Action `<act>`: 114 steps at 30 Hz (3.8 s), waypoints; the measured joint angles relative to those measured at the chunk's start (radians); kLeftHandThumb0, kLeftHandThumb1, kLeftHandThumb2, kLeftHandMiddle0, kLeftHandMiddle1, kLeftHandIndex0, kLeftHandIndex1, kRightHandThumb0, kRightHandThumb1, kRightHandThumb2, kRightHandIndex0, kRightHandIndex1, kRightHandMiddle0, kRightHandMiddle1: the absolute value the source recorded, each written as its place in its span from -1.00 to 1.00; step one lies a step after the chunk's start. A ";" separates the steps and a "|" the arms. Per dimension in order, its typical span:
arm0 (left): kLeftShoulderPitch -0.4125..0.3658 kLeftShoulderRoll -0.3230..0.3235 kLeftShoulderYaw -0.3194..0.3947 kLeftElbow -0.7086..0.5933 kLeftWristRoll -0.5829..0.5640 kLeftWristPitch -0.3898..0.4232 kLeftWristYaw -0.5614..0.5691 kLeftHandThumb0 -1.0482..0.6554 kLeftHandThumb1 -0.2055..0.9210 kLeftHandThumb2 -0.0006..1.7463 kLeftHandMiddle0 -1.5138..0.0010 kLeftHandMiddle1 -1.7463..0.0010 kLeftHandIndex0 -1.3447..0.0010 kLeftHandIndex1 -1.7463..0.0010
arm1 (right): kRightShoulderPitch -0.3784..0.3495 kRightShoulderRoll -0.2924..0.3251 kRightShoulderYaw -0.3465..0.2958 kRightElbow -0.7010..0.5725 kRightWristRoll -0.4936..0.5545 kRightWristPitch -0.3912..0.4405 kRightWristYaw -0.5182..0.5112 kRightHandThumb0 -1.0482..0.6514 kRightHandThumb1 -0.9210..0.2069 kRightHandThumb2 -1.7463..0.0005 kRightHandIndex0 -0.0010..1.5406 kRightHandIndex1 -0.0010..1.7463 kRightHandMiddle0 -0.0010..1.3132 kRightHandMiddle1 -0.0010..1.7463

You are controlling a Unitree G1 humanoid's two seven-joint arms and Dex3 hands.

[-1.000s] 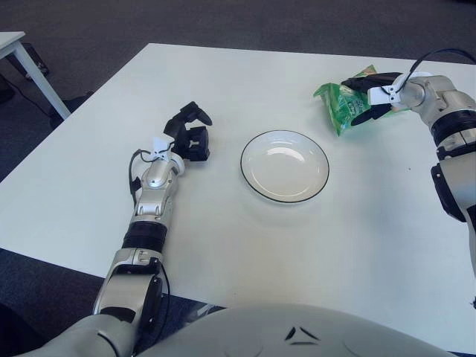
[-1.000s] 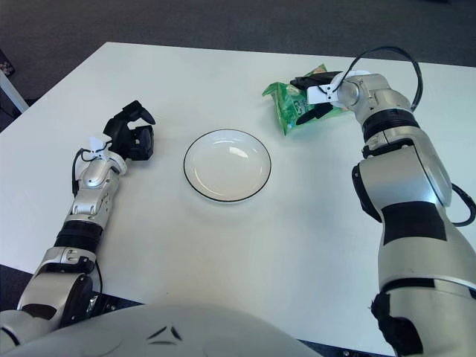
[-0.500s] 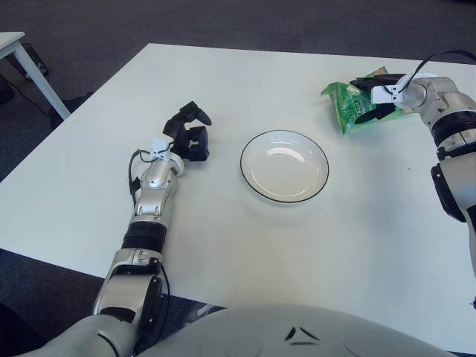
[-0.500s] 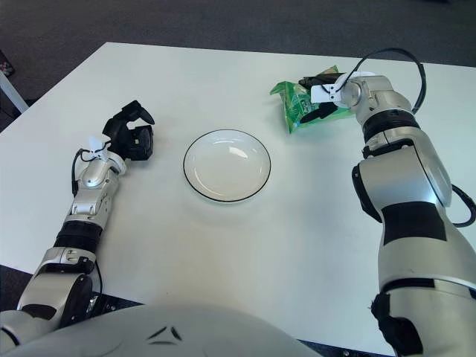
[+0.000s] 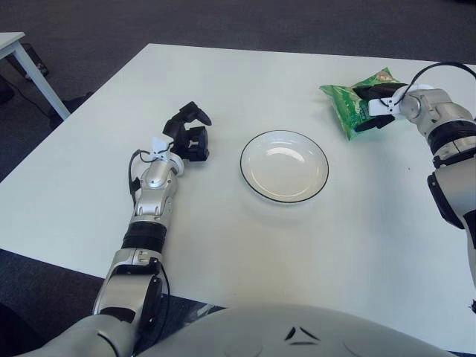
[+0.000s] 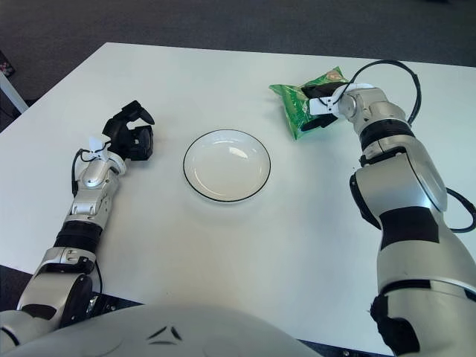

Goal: Put the snack into the plate.

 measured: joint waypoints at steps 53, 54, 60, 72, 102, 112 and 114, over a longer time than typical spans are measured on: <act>-0.041 0.001 -0.034 0.099 0.096 -0.105 0.064 -0.33 -0.07 0.50 -0.64 -1.00 0.09 -1.00 | 0.107 -0.048 -0.141 -0.126 0.129 -0.132 -0.565 0.23 0.59 -0.87 0.10 0.90 -0.06 1.00; -0.042 0.001 -0.034 0.101 0.096 -0.107 0.063 -0.33 -0.06 0.50 -0.64 -1.00 0.10 -1.00 | 0.107 -0.052 -0.146 -0.142 0.129 -0.141 -0.569 0.23 0.60 -0.87 0.09 0.92 -0.06 1.00; -0.044 0.002 -0.033 0.108 0.084 -0.109 0.052 -0.33 -0.05 0.49 -0.63 -1.00 0.11 -1.00 | 0.108 -0.070 -0.176 -0.241 0.129 -0.170 -0.588 0.23 0.63 -0.91 0.10 0.95 -0.04 1.00; -0.048 0.003 -0.029 0.123 0.073 -0.119 0.023 -0.33 -0.05 0.49 -0.63 -1.00 0.10 -1.00 | 0.152 -0.097 -0.286 -0.539 0.140 -0.131 -0.577 0.23 0.79 -1.00 0.22 0.89 0.05 1.00; -0.036 0.004 -0.027 0.081 0.074 -0.053 0.022 -0.33 -0.07 0.51 -0.59 -1.00 0.09 -1.00 | 0.431 -0.001 -0.362 -1.116 0.351 -0.118 -0.207 0.23 0.62 -0.91 0.11 0.97 -0.07 1.00; -0.015 0.005 -0.027 0.028 0.073 0.002 0.029 -0.34 -0.11 0.54 -0.60 -1.00 0.06 -1.00 | 0.447 0.055 -0.360 -1.158 0.399 -0.177 -0.121 0.23 0.55 -0.86 0.09 0.95 -0.12 1.00; -0.011 0.005 -0.026 0.016 0.072 0.010 0.029 -0.34 -0.12 0.54 -0.60 -1.00 0.06 -1.00 | 0.447 0.064 -0.359 -1.158 0.409 -0.193 -0.103 0.23 0.55 -0.85 0.09 0.94 -0.12 1.00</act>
